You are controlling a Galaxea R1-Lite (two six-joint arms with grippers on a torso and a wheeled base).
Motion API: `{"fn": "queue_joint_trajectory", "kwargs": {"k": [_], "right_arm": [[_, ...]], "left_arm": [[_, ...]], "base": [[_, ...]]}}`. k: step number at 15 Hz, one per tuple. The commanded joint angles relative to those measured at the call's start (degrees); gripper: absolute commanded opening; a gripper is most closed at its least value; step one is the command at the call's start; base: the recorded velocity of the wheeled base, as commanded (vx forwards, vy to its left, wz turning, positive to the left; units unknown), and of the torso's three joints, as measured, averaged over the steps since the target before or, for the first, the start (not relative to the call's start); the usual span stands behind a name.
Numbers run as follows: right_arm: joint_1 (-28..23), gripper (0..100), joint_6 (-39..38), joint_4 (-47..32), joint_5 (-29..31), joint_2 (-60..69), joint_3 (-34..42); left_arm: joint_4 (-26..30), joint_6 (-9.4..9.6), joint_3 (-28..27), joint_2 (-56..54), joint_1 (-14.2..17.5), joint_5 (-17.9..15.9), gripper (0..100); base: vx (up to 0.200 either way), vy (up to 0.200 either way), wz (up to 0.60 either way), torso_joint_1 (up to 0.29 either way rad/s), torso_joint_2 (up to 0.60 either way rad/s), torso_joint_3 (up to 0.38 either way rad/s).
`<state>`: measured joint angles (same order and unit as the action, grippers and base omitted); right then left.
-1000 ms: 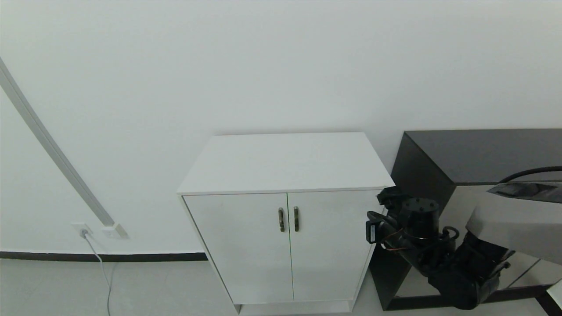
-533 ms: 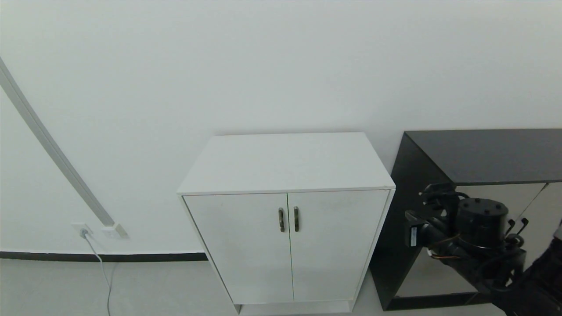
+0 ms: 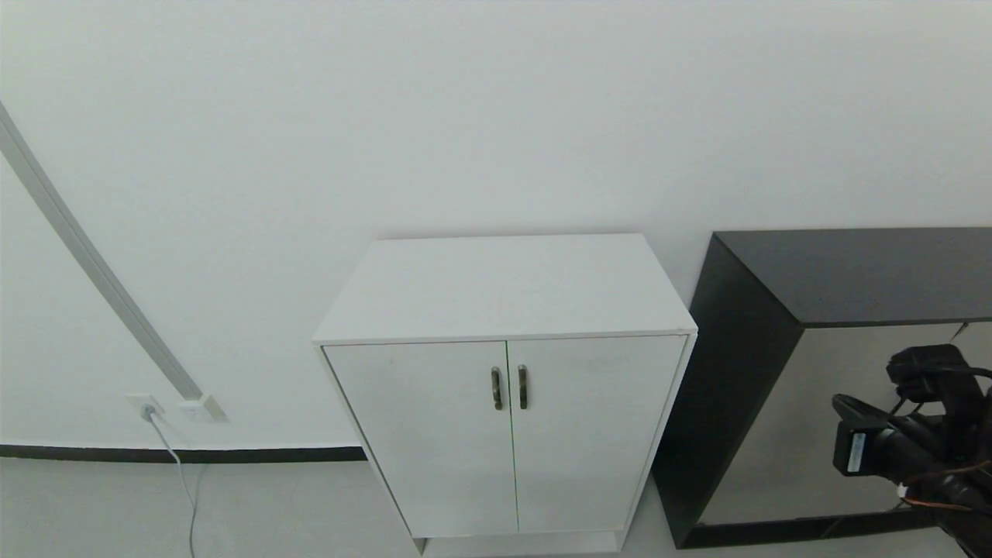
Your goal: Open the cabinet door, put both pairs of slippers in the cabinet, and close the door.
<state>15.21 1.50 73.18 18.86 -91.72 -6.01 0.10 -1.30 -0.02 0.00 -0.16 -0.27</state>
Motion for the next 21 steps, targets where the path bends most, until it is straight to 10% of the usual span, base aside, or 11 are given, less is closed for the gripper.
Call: {"fn": "queue_joint_trajectory", "kwargs": {"k": [1,4,15,21], "right_arm": [[-0.3,0,0.3,-0.1,-0.2,6.5,3.6],[-0.3,0,0.4,-2.2,-0.2,12.3,6.0],[0.0,0,0.1,-54.8,-13.7,51.2,6.0],[2.5,0,0.4,-66.5,-14.4,70.5,6.0]], "left_arm": [[0.0,-0.10,0.0,0.1,0.0,0.0,0],[0.0,-0.10,-0.1,0.1,0.0,0.0,0],[0.0,-0.10,-0.1,0.1,0.0,-0.2,0],[0.0,-0.01,0.0,0.1,0.0,-0.2,0]], "base": [[0.000,0.000,0.00,0.000,0.00,0.000],[0.000,0.000,0.00,0.000,0.00,0.000],[0.000,0.000,0.00,0.000,0.00,0.000],[0.000,0.000,0.00,0.000,0.00,0.000]]}}
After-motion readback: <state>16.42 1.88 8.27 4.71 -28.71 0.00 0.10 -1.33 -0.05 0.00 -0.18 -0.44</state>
